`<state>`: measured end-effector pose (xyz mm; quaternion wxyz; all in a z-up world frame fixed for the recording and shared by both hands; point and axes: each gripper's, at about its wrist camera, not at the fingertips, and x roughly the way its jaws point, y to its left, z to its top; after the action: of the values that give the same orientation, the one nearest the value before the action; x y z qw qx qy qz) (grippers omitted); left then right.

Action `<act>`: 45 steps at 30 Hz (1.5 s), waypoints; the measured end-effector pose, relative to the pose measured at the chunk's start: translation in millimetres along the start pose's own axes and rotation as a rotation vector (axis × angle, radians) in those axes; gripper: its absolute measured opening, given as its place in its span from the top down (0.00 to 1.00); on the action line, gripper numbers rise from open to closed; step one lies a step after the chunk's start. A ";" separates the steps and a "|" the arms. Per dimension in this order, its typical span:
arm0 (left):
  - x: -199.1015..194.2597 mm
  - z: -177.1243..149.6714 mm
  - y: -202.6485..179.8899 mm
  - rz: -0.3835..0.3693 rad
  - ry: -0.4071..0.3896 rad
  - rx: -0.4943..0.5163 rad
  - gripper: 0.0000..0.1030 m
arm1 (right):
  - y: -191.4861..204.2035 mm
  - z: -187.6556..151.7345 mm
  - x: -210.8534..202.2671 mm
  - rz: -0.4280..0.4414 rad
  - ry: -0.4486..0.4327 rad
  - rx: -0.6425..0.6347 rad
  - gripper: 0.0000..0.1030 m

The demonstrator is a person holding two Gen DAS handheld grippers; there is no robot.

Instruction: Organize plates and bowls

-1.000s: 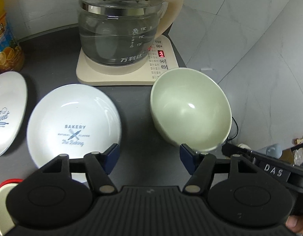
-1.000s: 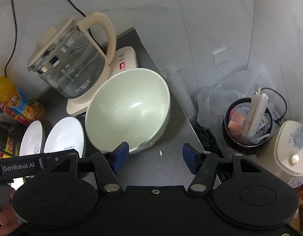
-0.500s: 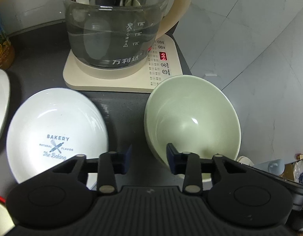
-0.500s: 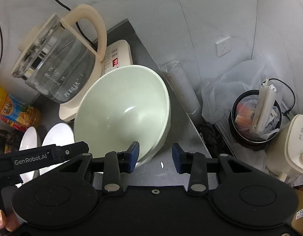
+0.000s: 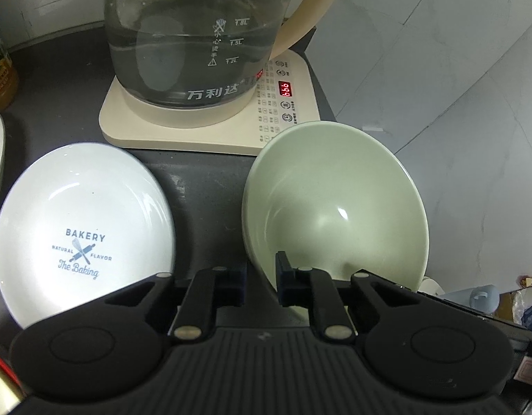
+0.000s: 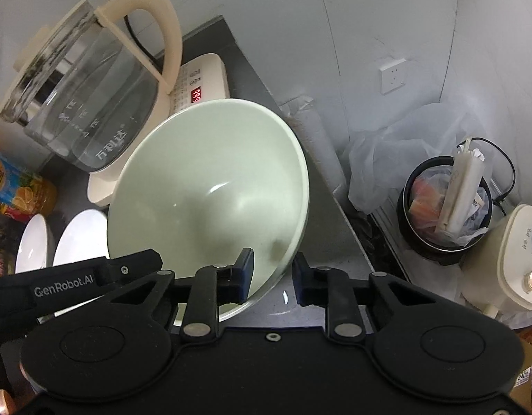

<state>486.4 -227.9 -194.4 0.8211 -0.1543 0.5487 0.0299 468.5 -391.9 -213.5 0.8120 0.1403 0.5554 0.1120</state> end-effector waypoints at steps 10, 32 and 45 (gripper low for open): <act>-34.5 -8.3 8.4 -0.026 -0.026 -0.001 0.86 | 17.3 -13.3 -25.2 -0.003 -0.027 -0.028 0.78; -147.6 -45.8 73.7 -0.083 -0.122 0.038 0.87 | 102.5 -67.5 -101.9 0.001 -0.143 -0.040 0.79; -190.5 -74.8 134.1 -0.090 -0.139 0.014 0.86 | 162.0 -112.7 -122.9 0.007 -0.149 -0.080 0.78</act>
<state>315.0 -98.9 -76.8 0.8589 -0.1705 0.4830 -0.0004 315.0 -270.2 -88.2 0.8557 0.1177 0.4878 0.1264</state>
